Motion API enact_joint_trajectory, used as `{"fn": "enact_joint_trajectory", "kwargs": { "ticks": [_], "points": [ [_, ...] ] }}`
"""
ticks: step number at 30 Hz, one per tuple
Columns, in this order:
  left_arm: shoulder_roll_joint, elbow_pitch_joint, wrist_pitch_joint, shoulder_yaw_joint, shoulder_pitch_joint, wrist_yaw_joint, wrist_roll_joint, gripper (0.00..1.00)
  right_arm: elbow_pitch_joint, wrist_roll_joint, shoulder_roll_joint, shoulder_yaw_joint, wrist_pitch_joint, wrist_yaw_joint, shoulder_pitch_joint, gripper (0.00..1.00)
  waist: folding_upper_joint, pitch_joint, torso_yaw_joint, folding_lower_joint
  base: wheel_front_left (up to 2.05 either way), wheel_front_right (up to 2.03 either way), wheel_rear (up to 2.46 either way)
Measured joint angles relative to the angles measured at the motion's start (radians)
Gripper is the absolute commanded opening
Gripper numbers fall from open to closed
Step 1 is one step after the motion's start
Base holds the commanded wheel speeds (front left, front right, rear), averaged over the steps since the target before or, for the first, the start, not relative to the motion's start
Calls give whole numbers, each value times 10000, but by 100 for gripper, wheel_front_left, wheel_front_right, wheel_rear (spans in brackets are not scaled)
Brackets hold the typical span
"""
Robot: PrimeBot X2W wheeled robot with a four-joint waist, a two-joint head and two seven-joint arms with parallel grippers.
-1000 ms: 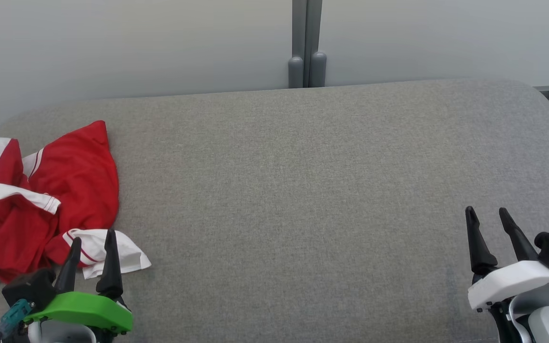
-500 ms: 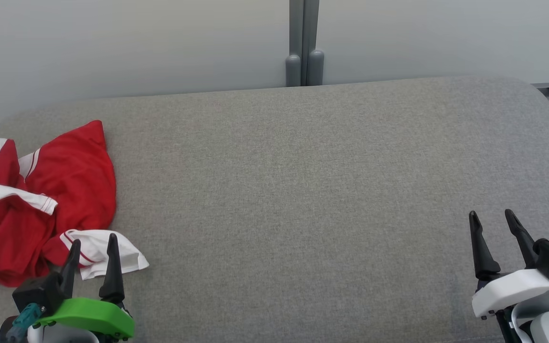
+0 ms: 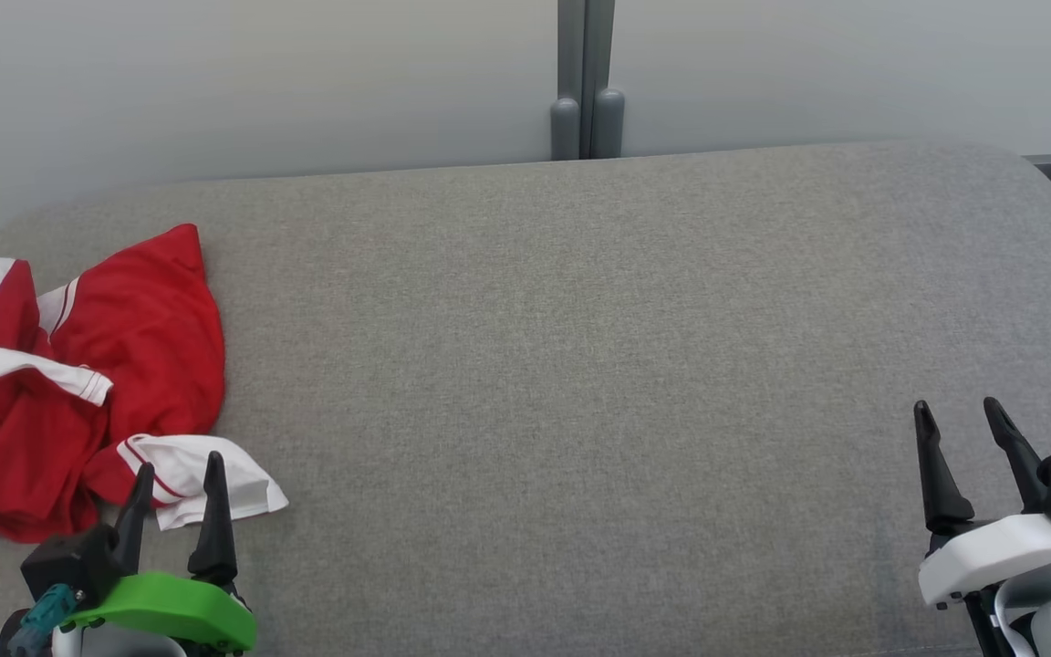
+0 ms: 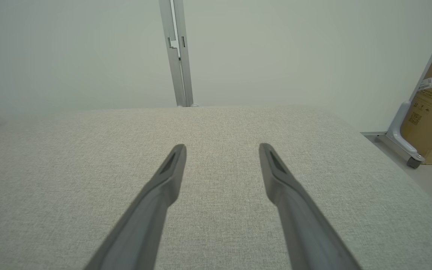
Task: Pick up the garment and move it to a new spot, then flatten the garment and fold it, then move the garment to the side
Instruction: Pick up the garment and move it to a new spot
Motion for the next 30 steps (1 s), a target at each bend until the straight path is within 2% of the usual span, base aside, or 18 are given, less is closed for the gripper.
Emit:
{"fn": "enact_joint_trajectory", "kwargs": {
  "ticks": [7, 17, 24, 30],
  "points": [
    [-36, 23, 0, -90, -40, -59, 96, 100, -15, -150, -19, -136, -2, 128, 175, 100, 0, 18, 501, 0, 0, 0, 0],
    [-54, -274, -2, 957, 270, 134, 94, 100, 142, -485, -2, 794, -2, 629, -372, 100, 0, -11, 1686, 0, 0, 0, 0],
    [-56, -297, -27, 1112, 552, 196, 98, 100, 326, -520, 19, 984, -2, 706, -625, 100, 0, -72, 2595, 0, 0, 0, 0],
    [-59, -221, -27, 867, 547, 27, 291, 100, 326, -518, 21, 550, -2, 704, -532, 100, 0, -142, 3392, 0, 0, 0, 0]
  ]
}}
